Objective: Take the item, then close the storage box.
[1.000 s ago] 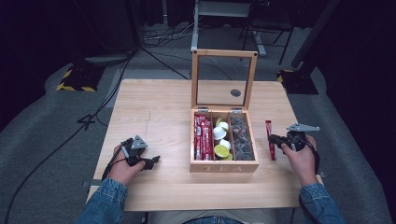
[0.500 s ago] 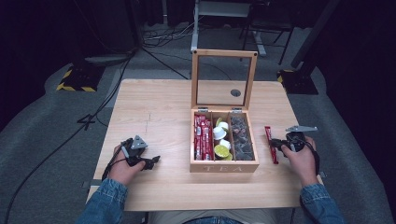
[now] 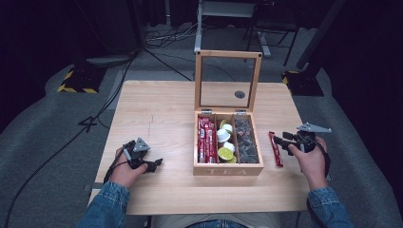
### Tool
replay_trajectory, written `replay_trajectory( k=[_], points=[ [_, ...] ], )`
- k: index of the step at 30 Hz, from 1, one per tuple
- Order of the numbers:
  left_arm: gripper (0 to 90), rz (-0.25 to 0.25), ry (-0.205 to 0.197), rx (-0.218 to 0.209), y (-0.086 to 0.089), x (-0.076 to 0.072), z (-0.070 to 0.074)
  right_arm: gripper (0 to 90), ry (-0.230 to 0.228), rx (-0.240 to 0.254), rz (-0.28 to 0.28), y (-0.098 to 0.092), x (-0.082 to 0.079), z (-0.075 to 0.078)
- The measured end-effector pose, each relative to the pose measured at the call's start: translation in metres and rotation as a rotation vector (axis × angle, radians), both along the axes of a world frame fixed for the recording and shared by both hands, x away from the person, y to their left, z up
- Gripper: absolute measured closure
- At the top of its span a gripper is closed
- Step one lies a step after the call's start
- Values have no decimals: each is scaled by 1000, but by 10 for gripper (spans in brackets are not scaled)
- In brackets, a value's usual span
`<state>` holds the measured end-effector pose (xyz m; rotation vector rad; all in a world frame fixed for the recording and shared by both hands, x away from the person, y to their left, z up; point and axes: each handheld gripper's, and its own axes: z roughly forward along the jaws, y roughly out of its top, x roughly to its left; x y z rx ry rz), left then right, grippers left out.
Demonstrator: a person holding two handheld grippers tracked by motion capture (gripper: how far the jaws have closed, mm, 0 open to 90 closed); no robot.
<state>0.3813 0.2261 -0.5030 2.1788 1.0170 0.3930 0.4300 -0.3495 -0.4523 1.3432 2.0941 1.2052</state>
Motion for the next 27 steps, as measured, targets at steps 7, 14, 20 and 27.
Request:
replay_trajectory(
  k=[7, 14, 20, 27],
  points=[
    [212, 2, 3, -5, 1, 2, 0, 396, -38, 48, 23, 3, 0, 24],
    [211, 5, -1, -3, 1, 2, 0, 360, -104, 39, 47, 15, 5, 60],
    [210, 9, -1, -3, 1, 2, 0, 348, -130, 8, 75, 30, 17, 93],
    [210, 9, -2, 0, 1, 2, 0, 348, -149, -5, 117, 48, 40, 121]
  ],
)
